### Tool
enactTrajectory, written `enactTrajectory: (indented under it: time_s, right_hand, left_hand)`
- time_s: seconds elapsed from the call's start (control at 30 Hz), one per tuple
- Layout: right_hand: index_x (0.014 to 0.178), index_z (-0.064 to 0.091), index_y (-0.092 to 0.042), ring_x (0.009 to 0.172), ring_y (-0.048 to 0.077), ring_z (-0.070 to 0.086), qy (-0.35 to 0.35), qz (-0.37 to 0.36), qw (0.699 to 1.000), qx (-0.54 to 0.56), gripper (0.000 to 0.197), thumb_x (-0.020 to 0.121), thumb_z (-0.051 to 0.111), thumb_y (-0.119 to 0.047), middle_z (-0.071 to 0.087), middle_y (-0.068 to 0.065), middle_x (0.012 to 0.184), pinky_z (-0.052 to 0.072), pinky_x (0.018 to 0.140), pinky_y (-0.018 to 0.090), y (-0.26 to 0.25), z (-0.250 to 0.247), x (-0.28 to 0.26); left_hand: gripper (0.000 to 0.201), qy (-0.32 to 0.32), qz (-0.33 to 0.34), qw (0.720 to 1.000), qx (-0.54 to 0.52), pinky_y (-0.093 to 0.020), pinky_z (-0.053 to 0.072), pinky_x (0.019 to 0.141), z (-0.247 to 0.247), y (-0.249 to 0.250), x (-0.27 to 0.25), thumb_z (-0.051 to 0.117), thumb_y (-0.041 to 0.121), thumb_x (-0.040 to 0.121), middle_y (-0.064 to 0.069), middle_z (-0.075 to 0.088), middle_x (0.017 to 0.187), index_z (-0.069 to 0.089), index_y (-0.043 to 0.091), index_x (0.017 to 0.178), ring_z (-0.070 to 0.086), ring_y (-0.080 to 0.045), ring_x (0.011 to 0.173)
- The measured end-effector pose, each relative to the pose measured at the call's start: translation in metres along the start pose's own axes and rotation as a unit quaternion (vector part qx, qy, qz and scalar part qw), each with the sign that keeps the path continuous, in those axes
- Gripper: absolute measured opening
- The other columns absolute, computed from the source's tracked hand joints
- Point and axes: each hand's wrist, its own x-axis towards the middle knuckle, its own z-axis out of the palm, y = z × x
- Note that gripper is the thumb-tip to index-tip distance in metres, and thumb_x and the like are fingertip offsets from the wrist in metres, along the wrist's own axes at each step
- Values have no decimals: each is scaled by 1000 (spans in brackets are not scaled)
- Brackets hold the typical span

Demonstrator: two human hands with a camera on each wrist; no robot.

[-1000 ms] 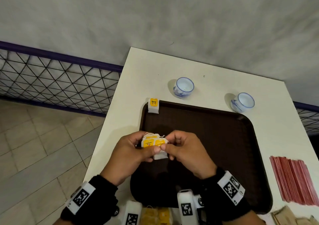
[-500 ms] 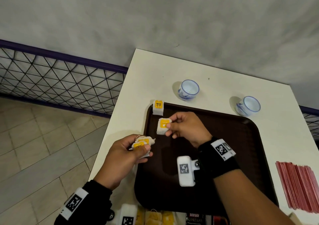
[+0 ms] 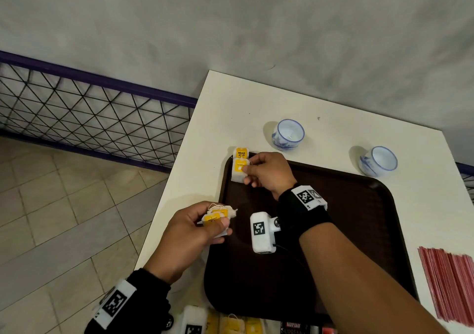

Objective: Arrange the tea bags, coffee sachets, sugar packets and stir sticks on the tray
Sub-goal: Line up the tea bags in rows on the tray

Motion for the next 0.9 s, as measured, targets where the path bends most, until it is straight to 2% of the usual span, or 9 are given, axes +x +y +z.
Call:
enactTrajectory:
  time_s: [0.13, 0.33, 0.4, 0.5, 0.67, 0.9]
  right_hand:
    - [78, 62, -6, 46, 16, 62, 18, -12, 1000, -18, 14, 86, 70, 2, 67, 17, 67, 45, 43, 22, -2, 1, 1]
    - [89, 64, -7, 51, 21, 63, 53, 1, 997, -55, 10, 85, 73, -7, 71, 19, 68, 45, 44, 25, 2, 3, 3]
    - [90, 66, -7, 50, 19, 62, 57, 3, 996, -62, 8, 85, 73, -7, 70, 18, 66, 44, 43, 24, 1, 4, 3]
    - [82, 66, -9, 46, 17, 60, 60, 1, 996, -66, 7, 86, 72, -7, 68, 16, 63, 44, 43, 23, 1, 6, 1]
    - [91, 67, -1, 34, 7, 54, 66, 17, 996, -62, 11, 88, 72, -10, 65, 15, 59, 41, 37, 18, 1, 8, -1]
    - [75, 61, -8, 41, 14, 62, 66, 19, 995, -71, 18, 87, 73, -13, 65, 12, 58, 45, 39, 20, 0, 12, -4]
  left_hand:
    - [19, 1, 1, 1000, 1, -29, 62, 71, 0, 1, 0, 70, 5, 91, -3, 78, 98, 76, 16, 105, 78, -23, 88]
    - [19, 0, 2, 1000, 6, -29, 63, 72, 0, 2, -1, 70, 5, 92, -1, 78, 98, 76, 17, 105, 77, -22, 88]
    - [19, 0, 3, 1000, 7, -30, 63, 72, 0, 2, -1, 70, 5, 92, -1, 78, 98, 76, 17, 105, 77, -22, 88]
    - [19, 2, 3, 1000, 5, -30, 63, 72, -1, 2, -1, 70, 5, 92, -2, 78, 98, 76, 17, 105, 77, -23, 88]
    - [19, 2, 1, 1000, 9, -34, 63, 76, 0, 2, 0, 70, 6, 91, -5, 78, 99, 76, 16, 106, 77, -24, 90]
    - [20, 0, 3, 1000, 0, -33, 64, 76, 1, 4, 0, 69, 2, 92, -7, 78, 101, 75, 12, 108, 77, -25, 90]
